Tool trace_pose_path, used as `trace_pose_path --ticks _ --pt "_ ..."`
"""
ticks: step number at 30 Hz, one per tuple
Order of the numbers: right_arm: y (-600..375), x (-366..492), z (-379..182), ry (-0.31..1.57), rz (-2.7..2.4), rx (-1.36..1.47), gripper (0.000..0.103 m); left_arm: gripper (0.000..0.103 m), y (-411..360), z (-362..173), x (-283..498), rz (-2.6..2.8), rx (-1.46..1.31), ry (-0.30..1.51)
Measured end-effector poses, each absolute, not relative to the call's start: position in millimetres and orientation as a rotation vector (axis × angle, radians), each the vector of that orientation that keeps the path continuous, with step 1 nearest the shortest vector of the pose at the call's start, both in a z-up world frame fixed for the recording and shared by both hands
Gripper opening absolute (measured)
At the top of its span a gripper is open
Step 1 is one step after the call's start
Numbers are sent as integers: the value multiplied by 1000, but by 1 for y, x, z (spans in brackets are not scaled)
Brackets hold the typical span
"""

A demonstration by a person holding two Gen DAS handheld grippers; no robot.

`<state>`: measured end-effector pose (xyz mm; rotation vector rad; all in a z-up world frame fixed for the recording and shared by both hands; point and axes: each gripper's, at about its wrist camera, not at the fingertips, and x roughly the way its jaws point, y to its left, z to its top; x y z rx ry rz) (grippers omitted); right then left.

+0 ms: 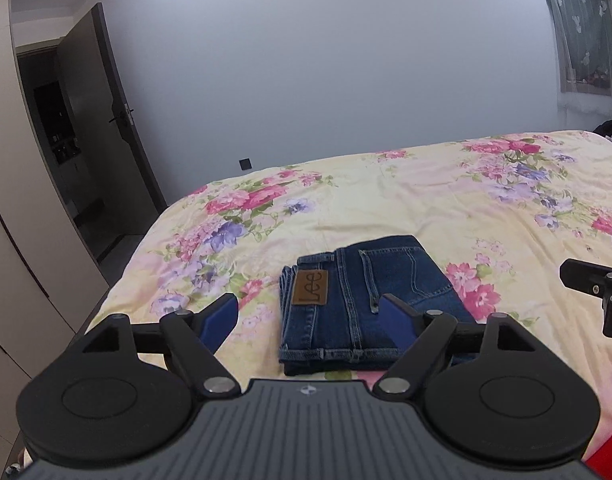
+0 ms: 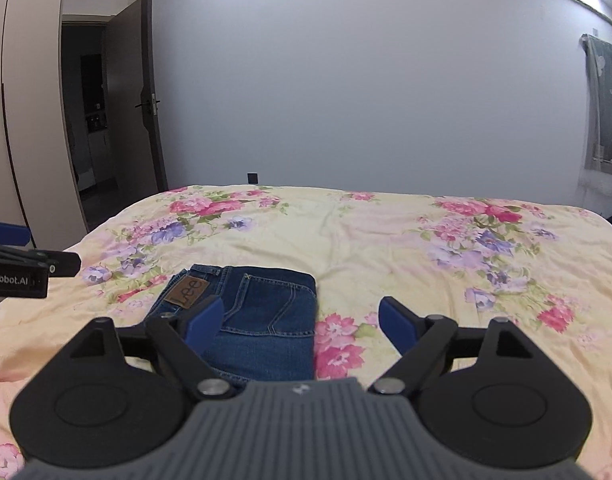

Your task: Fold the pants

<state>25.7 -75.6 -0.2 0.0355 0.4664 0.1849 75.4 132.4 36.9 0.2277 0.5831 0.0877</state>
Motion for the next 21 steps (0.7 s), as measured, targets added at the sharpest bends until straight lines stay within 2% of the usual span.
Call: trace_pose_path --ticks 6,13,21 --pt "-81 -5 -19 440 135 37 81 94 119 12 49 119 144 604" --pt "-83 -12 -51 507 114 56 81 94 113 -18 44 128 99 661" --pt "-86 -7 -70 573 110 61 81 94 103 -29 45 120 108 706"
